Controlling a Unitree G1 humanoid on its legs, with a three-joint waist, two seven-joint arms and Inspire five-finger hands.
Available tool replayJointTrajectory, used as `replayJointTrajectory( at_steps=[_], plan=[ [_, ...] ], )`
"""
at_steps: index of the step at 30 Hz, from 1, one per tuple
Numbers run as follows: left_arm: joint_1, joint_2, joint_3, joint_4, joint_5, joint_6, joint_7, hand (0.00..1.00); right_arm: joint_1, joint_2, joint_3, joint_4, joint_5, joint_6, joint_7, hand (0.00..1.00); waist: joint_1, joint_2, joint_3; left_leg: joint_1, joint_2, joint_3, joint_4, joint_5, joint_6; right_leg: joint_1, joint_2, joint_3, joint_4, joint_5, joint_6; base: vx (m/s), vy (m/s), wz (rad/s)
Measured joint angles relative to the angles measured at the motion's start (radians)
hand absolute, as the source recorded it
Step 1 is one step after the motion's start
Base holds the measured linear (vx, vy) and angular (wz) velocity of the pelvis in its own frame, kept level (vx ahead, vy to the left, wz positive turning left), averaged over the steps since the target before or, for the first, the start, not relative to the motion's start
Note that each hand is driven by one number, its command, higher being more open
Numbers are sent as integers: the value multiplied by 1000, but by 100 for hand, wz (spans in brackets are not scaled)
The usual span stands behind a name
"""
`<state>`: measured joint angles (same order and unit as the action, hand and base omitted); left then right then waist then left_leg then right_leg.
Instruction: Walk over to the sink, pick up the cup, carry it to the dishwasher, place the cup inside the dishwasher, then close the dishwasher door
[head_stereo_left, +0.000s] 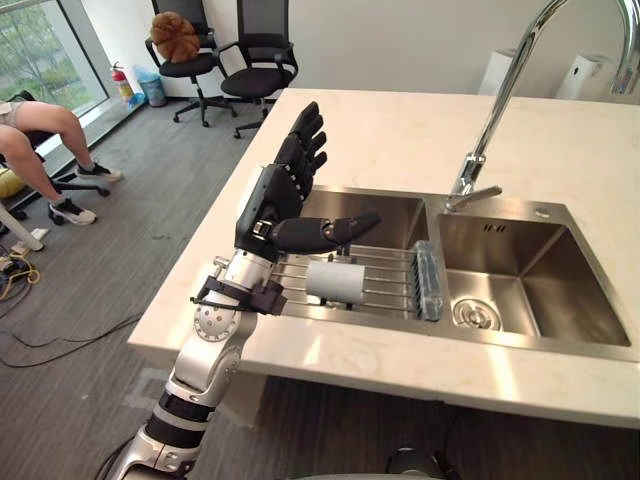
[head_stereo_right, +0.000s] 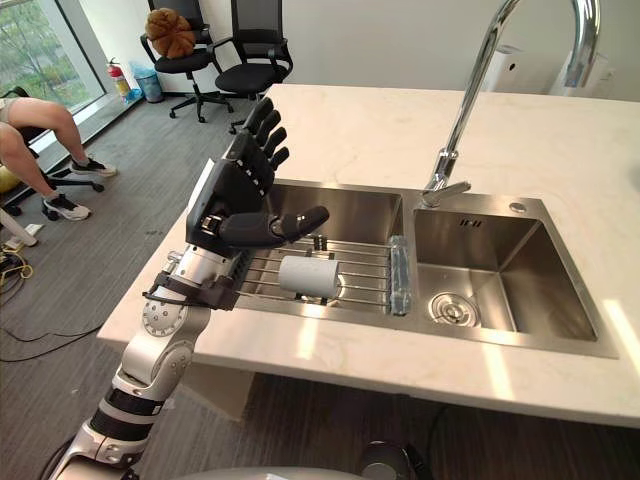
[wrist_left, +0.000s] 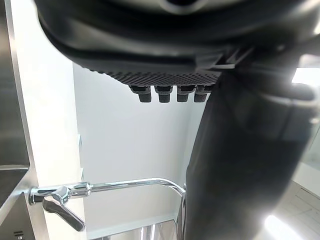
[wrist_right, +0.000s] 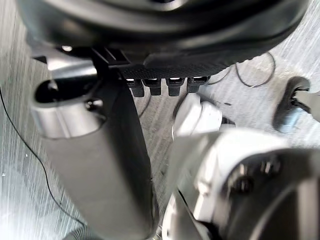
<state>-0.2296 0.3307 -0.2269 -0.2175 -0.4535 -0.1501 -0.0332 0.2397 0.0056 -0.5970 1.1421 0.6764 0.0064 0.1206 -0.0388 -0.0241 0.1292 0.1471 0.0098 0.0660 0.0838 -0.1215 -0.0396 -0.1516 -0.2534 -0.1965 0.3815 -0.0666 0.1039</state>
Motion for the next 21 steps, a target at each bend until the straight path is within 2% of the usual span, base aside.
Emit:
replayJointTrajectory(
  at_steps=[1,2,5,9,13,16,21],
  plan=[
    [11,-32,0,0,-8,3,-2,100,-2,-5,-27,-6,-4,2,0,100,0,25,-8,-25,33,2,26,-20,-16,7,30,-18,-33,-2,-7,238,-248,1],
    [13,-53,-1,0,-20,6,-11,100,-12,-7,-43,-5,-5,1,-1,100,-1,36,-10,-26,58,3,25,-24,-21,12,56,-27,-50,-2,-17,183,-166,2],
    [14,-76,-15,6,-20,15,-35,100,-20,-1,-65,-6,-5,-12,-11,100,-4,39,-10,-6,90,16,11,-31,-33,35,94,-32,-79,-5,-27,149,-131,-11],
    [21,-82,-44,14,-12,30,-43,100,-21,-4,-23,-9,-1,-34,-37,100,-5,42,-11,-1,90,30,-4,-33,-35,54,107,-31,-140,22,-22,68,5,-7],
    [92,-48,-44,35,27,33,-27,100,-21,2,63,-15,1,-28,-75,100,-9,48,-10,0,89,56,-10,-37,-26,116,126,-20,-309,121,-13,21,64,-16],
    [141,-24,-42,37,62,33,-12,100,-16,-9,109,-20,1,-29,-96,100,-10,53,-9,-7,78,59,-10,-37,-21,144,123,-20,-388,166,-6,-5,59,-4],
    [215,2,9,38,124,32,14,100,-7,-44,177,-33,-4,-34,-121,100,-9,89,-10,-9,74,49,-10,-36,-19,186,128,-35,-466,205,-7,-7,0,6]
  ],
)
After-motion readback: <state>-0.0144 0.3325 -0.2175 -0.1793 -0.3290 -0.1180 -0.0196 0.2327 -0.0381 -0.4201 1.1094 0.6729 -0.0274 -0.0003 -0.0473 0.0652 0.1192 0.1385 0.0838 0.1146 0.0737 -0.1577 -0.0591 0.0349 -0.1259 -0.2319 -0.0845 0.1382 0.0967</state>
